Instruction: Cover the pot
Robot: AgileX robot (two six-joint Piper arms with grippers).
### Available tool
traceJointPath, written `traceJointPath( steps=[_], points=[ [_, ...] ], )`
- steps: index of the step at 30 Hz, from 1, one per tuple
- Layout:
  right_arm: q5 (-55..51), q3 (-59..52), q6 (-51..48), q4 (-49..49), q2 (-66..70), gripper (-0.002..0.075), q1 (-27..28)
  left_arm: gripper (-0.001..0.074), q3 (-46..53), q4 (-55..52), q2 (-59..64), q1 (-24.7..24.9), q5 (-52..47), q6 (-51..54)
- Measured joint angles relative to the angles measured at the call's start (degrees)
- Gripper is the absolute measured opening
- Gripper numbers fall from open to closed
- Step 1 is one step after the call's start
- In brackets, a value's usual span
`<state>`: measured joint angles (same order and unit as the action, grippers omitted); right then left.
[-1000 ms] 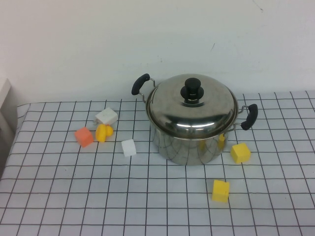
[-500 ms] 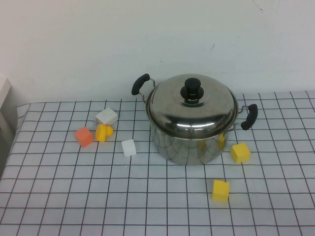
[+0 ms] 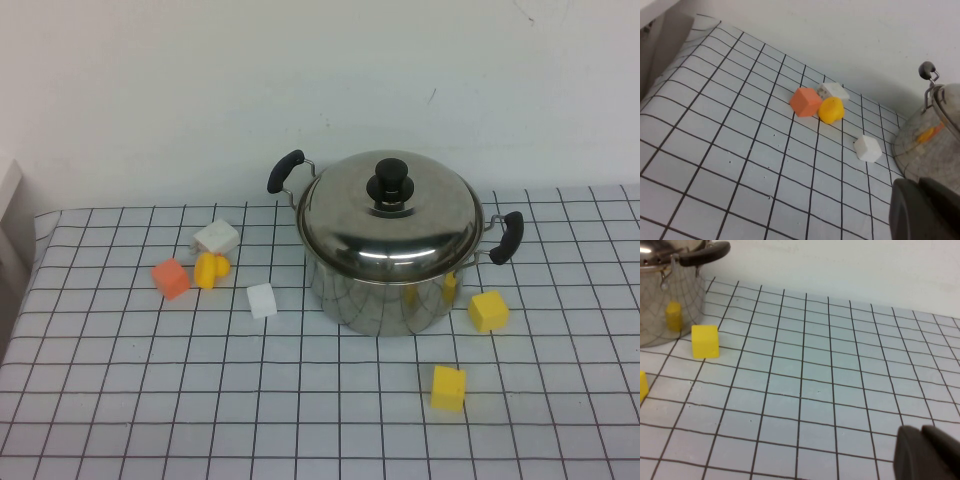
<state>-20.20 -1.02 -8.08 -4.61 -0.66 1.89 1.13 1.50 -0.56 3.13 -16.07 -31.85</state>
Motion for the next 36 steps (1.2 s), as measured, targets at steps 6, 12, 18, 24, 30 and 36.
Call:
traceJointPath(
  steps=[6,12,18,24,30,36],
  points=[
    [0.0,0.0,0.0,0.0,0.0,0.0009,0.0,0.0,0.0,0.12,0.0,0.0,-0.93,0.74],
    [0.0,0.0,0.0,0.0,0.0,0.0009,0.0,0.0,-0.11,0.74,0.0,2.12,-1.9,15.55],
    [0.0,0.0,0.0,0.0,0.0,0.0009,0.0,0.0,-0.11,1.52,0.0,3.51,-2.03,20.56],
    [0.0,0.0,0.0,0.0,0.0,0.0009,0.0,-0.0001,-0.11,1.64,0.0,3.51,-2.12,21.36],
    [0.0,0.0,0.0,0.0,0.0,0.0009,0.0,-0.0001,-0.11,1.64,0.0,2.85,-2.12,21.36],
    [0.0,0.0,0.0,0.0,0.0,0.0009,0.0,-0.0001,-0.11,1.86,0.0,-1.22,-2.14,21.36]
  ],
)
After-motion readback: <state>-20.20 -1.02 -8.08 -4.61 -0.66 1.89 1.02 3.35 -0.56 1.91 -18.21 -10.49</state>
